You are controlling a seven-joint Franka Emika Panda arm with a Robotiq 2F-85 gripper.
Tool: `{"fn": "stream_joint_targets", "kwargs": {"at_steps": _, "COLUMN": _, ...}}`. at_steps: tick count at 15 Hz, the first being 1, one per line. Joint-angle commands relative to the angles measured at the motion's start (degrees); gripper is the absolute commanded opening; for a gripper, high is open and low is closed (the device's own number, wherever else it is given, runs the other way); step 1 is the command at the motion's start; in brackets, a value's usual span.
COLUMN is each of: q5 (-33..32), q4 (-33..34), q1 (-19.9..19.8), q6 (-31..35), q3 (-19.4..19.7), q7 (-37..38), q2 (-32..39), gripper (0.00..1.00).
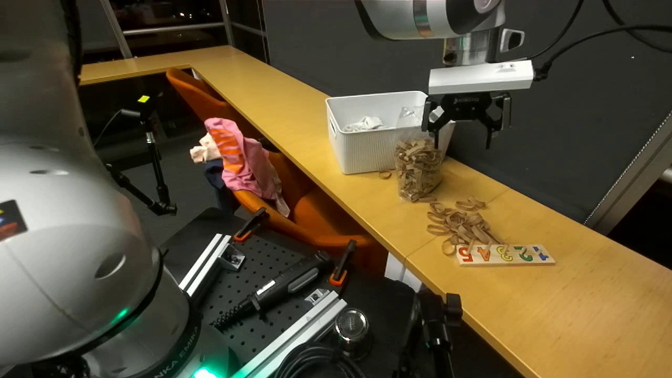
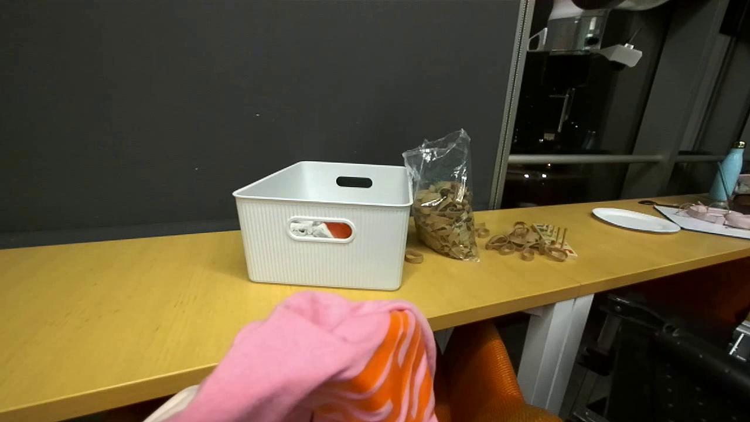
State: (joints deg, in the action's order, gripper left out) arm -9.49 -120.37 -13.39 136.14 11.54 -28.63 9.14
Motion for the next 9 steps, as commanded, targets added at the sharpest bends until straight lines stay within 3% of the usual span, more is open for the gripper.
{"fn": "stream_joint_targets", "kwargs": {"at_steps": 1, "q5": 0.04, "q4": 6.11, "q1": -1.57, "q6": 1.32, "q3": 0.00, "q7": -0.18, "q2": 6.67, "gripper": 1.00}}
{"fn": "stream_joint_targets", "kwargs": {"at_steps": 9, "q5": -1.30, "q4": 14.50, "q1": -2.41, "q6": 3.09, "q3": -2.22, "q7": -0.02, "q2": 20.76, "gripper": 1.00}}
